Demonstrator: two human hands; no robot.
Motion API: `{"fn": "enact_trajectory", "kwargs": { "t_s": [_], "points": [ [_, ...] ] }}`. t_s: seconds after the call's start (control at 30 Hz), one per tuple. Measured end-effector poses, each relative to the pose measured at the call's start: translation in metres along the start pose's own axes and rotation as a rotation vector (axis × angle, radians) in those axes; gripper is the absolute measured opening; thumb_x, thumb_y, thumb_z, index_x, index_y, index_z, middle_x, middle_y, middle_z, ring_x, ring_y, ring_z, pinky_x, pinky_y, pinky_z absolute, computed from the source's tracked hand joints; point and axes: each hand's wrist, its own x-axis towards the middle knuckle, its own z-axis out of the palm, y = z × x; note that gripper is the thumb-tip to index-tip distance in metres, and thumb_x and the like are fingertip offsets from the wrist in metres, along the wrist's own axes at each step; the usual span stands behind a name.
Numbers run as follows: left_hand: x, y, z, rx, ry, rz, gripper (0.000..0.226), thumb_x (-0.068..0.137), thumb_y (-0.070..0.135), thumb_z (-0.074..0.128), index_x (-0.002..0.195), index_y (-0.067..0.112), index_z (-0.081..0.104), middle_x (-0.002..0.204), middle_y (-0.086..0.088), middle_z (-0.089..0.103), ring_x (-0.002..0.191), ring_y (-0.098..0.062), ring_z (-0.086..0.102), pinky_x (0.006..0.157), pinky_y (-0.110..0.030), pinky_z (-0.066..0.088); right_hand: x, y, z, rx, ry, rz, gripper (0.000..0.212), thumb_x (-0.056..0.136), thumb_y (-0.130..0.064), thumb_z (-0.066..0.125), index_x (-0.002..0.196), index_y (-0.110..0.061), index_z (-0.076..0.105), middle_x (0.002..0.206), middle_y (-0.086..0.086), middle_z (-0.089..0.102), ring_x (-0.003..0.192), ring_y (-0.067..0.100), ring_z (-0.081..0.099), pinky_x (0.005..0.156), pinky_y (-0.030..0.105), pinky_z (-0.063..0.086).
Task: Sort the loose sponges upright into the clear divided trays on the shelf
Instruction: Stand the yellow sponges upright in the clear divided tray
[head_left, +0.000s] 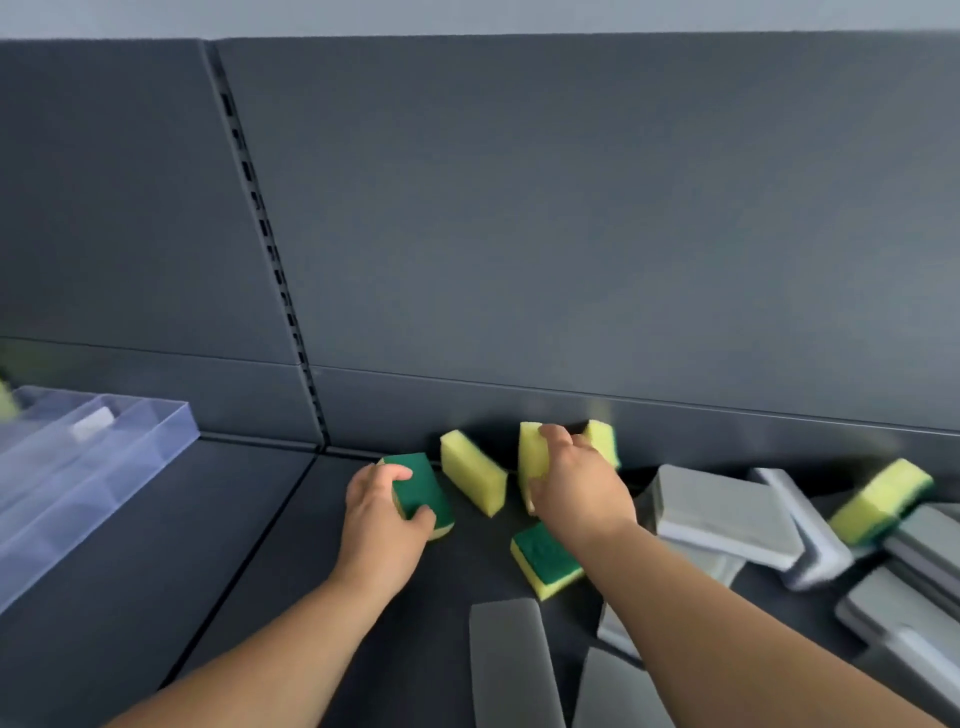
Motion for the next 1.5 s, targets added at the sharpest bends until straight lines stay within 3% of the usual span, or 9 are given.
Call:
{"fn": "enact_trajectory", "kwargs": {
  "t_s": [0.2,0.37,0.63,0.7,0.8,0.93,1.13,1.23,1.5],
  "points": [
    [-0.016,-0.006,-0.028,-0.144,0.083,-0.047,0.048,0.08,0.013,0.066,0.119,0.036,0.048,0.126,0.001,0.048,0.108,-0.02,0.052,0.094,-0.037,0.046,-0.014,-0.009,-0.017,0.16,0.199,-0.04,0.051,0.087,-0.019,0.054,0.137,-0.019,0.043,0.129,0.005,0.05,0.108,0.028,0.056,0.082,0.035,0.046],
    [-0.036,-0.012,-0.063,-0.439,0.108,-0.048,0.059,0.083,0.009,0.066,0.114,0.052,0.04,0.113,0.018,0.06,0.096,-0.008,0.063,0.081,-0.028,0.05,-0.049,-0.044,-0.038,0.249,0.4,-0.119,0.034,0.08,-0.025,0.062,0.113,-0.02,0.062,0.099,-0.003,0.053,0.088,0.024,0.056,0.068,0.028,0.037],
    [-0.082,-0.06,-0.164,-0.653,0.127,-0.025,0.036,0.09,0.013,0.061,0.116,0.034,0.049,0.116,0.012,0.065,0.106,-0.006,0.062,0.095,-0.038,0.05,-0.12,-0.151,0.019,0.717,-0.153,-0.104,0.014,0.083,-0.022,0.049,0.087,-0.008,0.051,0.074,0.003,0.053,0.069,0.019,0.048,0.066,0.028,0.046],
    [-0.097,-0.086,-0.196,-0.604,0.149,-0.038,0.027,0.092,0.016,0.059,0.108,0.037,0.054,0.115,0.014,0.064,0.106,-0.002,0.06,0.092,-0.031,0.05,-0.14,-0.183,0.035,0.791,-0.237,-0.118,0.023,0.08,-0.026,0.046,0.096,-0.015,0.058,0.087,0.004,0.065,0.082,0.024,0.059,0.081,0.043,0.051],
    [-0.121,-0.127,-0.251,-0.516,0.162,-0.099,0.025,0.094,0.025,0.056,0.117,0.034,0.054,0.112,0.016,0.062,0.096,0.006,0.058,0.076,-0.013,0.045,-0.175,-0.238,0.059,0.874,-0.352,-0.157,0.026,0.09,-0.017,0.043,0.103,-0.029,0.063,0.099,-0.008,0.07,0.095,0.016,0.064,0.086,0.036,0.053],
    [-0.154,-0.184,-0.325,-0.513,0.048,-0.16,0.045,0.083,0.038,0.068,0.124,0.031,0.052,0.11,0.017,0.065,0.096,0.005,0.061,0.075,-0.014,0.047,-0.218,-0.312,0.096,0.898,-0.452,-0.226,0.027,0.093,-0.016,0.043,0.107,-0.03,0.062,0.1,-0.006,0.07,0.095,0.018,0.065,0.086,0.041,0.055],
    [-0.19,-0.262,-0.416,-0.466,0.104,-0.264,0.071,0.067,0.039,0.083,0.128,0.034,0.046,0.119,0.015,0.06,0.106,-0.004,0.059,0.084,-0.023,0.049,-0.263,-0.407,0.143,0.906,-0.542,-0.316,0.025,0.097,-0.012,0.042,0.102,-0.026,0.063,0.096,-0.003,0.068,0.082,0.009,0.061,0.067,0.017,0.049],
    [-0.195,-0.287,-0.447,-0.498,0.24,-0.297,0.048,0.075,0.037,0.076,0.115,0.038,0.05,0.118,0.011,0.06,0.104,-0.007,0.06,0.082,-0.025,0.048,-0.273,-0.442,0.16,0.897,-0.527,-0.341,0.024,0.097,-0.012,0.042,0.099,-0.027,0.06,0.087,-0.01,0.064,0.071,-0.001,0.056,0.056,0.009,0.045],
    [-0.161,-0.309,-0.487,-0.518,0.265,-0.291,0.013,0.089,0.039,0.061,0.101,0.033,0.062,0.092,0.009,0.072,0.075,0.002,0.067,0.057,-0.008,0.048,-0.256,-0.517,0.199,0.908,-0.67,-0.439,0.018,0.098,-0.019,0.045,0.102,-0.03,0.059,0.096,-0.008,0.068,0.085,0.009,0.065,0.071,0.025,0.055]
  ]
}}
